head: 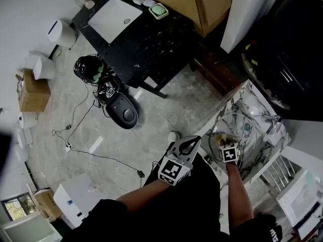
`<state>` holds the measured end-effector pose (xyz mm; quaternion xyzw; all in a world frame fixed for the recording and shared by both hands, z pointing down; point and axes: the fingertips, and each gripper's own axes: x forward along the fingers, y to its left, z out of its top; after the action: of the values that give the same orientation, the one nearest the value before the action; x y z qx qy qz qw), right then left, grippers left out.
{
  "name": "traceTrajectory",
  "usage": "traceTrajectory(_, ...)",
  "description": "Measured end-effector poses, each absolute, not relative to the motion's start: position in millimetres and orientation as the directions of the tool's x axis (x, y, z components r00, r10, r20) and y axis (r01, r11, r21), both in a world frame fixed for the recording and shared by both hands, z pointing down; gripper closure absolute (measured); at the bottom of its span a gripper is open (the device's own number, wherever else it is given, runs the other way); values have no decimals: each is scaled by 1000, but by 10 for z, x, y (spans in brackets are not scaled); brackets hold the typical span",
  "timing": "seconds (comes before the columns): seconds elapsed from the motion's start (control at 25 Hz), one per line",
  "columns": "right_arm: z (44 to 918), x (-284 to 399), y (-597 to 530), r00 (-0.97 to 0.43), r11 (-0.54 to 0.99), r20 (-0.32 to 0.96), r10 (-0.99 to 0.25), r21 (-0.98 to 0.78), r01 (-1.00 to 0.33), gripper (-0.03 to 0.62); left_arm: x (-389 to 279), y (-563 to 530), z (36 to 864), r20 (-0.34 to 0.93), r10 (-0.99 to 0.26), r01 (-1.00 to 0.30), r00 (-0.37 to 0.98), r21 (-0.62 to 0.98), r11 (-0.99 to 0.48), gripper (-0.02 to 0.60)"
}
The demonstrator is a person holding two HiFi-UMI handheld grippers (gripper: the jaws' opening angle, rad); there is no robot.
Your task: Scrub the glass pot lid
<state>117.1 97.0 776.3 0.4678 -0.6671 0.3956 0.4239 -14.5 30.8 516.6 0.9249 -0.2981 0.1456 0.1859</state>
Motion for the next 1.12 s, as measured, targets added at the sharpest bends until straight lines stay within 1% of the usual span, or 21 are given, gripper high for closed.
traceTrajectory(0.64,7811,1144,635,-234,283,921,-311,-145,-948,531,-39,220,5256,399,-477,-600,783,280,-749,565)
traceTrajectory(0.88,7863,1168,574,-245,259,922,-298,-169,-951,531,46,163,5282,402,-466,-592,788,287,-753,565)
traceTrajectory(1.12,7845,1274,458,-231,231,922,-311,-162,-959,531,186,155,5333,409,-445,-577,797,298,-760,566)
